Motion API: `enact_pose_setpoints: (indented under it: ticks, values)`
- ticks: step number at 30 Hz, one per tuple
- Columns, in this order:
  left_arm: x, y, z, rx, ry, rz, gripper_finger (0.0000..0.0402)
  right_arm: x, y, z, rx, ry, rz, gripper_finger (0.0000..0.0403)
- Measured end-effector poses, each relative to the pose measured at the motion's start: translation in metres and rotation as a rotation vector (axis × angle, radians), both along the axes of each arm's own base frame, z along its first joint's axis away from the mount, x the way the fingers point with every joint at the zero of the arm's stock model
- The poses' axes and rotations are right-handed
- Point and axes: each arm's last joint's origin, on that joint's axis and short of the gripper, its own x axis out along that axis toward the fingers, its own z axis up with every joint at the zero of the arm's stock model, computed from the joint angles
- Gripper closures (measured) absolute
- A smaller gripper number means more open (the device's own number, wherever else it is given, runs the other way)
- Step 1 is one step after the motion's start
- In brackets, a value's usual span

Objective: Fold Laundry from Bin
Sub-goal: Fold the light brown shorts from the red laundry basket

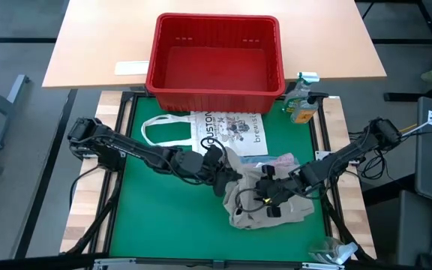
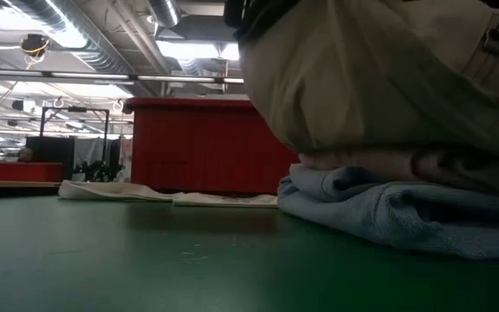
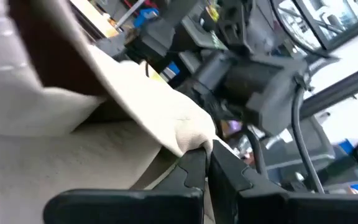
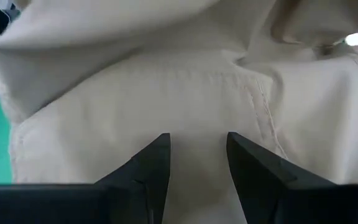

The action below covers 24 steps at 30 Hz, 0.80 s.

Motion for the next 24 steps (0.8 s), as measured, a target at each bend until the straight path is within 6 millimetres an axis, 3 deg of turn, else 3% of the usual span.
enact_pose_setpoints:
  ticks: [4, 9, 16, 24]
  values:
    - [0.000, 0.001, 0.000, 0.009, -0.002, 0.035, 0.0402, -0.002, -0.001, 0.008, -0.008, 0.013, 0.001, 0.0243]
    - [0.005, 0.001, -0.003, 0.005, -0.022, 0.038, 0.0402, -0.011, -0.006, 0.053, 0.002, -0.036, 0.002, 0.0243]
    - [0.022, 0.003, -0.015, 0.002, -0.111, 0.032, 0.0401, -0.039, -0.025, 0.106, -0.038, -0.106, -0.053, 0.0243]
    - [0.055, 0.006, -0.028, -0.008, -0.176, 0.000, 0.0402, -0.064, -0.042, 0.132, -0.074, -0.212, -0.131, 0.0243]
